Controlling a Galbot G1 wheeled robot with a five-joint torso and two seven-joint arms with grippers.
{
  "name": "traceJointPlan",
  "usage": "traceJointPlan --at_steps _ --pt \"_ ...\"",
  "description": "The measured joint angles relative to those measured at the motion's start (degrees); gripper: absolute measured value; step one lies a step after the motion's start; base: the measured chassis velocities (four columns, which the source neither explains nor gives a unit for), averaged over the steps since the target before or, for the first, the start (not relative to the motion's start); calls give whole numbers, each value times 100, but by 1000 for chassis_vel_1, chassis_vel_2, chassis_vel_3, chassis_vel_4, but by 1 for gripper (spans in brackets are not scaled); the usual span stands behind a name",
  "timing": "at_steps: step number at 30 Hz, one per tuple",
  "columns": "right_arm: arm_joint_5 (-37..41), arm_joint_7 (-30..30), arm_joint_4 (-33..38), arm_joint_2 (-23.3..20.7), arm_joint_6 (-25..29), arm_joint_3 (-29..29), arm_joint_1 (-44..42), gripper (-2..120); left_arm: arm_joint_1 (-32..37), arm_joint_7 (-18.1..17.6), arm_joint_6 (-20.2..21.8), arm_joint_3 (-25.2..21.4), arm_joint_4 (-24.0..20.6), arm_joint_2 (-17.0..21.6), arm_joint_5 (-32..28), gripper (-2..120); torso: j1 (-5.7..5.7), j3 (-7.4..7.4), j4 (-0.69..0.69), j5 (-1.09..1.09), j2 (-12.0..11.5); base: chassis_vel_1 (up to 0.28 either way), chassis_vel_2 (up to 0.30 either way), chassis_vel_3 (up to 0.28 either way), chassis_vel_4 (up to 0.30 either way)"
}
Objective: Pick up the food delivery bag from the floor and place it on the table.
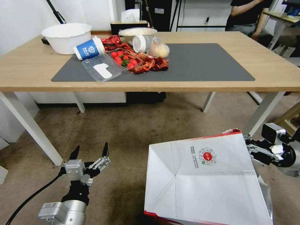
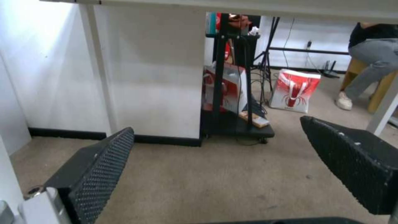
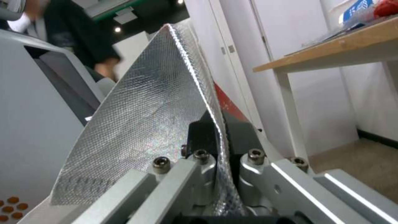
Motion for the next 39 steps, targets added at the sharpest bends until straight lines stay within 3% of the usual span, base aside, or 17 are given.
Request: traceJointPlan --at_steps 10,39 --pt "-1 2 4 25 13 44 -21 0 6 25 1 -2 -23 7 8 100 49 112 0 0 156 0 0 0 0" --pt "-44 31 63 36 42 142 -70 0 77 45 -8 14 -77 1 67 100 359 774 0 0 1125 0 0 0 0"
